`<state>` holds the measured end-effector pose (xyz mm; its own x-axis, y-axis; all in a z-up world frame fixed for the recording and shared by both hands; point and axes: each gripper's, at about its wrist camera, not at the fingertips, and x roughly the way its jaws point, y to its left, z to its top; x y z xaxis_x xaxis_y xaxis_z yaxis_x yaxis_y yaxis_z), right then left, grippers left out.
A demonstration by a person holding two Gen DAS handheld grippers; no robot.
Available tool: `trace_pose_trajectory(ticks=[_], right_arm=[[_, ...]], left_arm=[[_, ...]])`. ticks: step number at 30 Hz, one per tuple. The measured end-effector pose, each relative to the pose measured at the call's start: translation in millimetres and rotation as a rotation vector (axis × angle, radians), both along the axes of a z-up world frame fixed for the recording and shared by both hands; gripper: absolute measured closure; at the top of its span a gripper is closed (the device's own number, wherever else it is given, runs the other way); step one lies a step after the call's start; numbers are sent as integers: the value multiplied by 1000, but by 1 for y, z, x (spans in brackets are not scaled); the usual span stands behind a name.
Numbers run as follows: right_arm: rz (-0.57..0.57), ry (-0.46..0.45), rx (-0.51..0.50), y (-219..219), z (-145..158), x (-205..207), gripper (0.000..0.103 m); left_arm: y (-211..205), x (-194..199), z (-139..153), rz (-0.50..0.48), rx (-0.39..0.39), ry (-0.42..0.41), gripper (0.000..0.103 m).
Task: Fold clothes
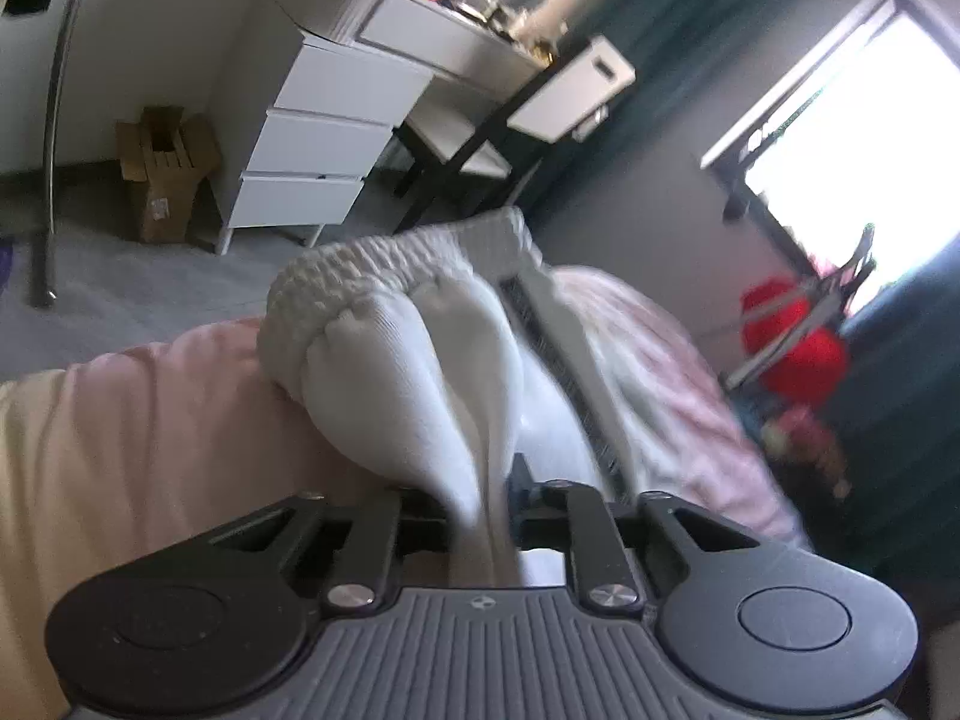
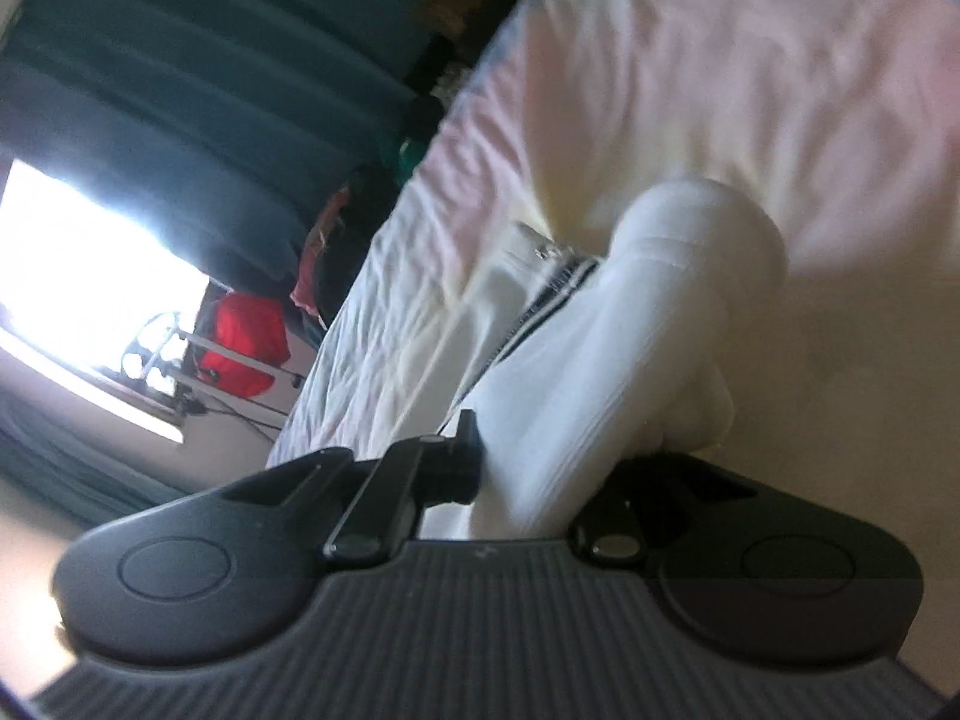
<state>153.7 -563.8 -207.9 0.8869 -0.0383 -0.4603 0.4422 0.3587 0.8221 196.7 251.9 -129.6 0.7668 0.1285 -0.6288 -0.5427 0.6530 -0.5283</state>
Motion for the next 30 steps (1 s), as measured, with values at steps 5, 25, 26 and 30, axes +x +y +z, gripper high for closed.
trace_pose_trajectory(ticks=[5,25,26,30], right_arm=[[-2,6,91,-5,-12,-3,88],[-40,-27,136,-11,-22,-9,64],[-46,-8,115,-10,-21,-9,73],[-68,2,85,-10,-20,-10,83]], left_arm=[[-11,-4,-6,-74,25,74,79],[-185,-35,12,-425,428,15,27],[-190,-32,8,-443,431,18,27],[-210,-19,-9,-503,431,32,27]])
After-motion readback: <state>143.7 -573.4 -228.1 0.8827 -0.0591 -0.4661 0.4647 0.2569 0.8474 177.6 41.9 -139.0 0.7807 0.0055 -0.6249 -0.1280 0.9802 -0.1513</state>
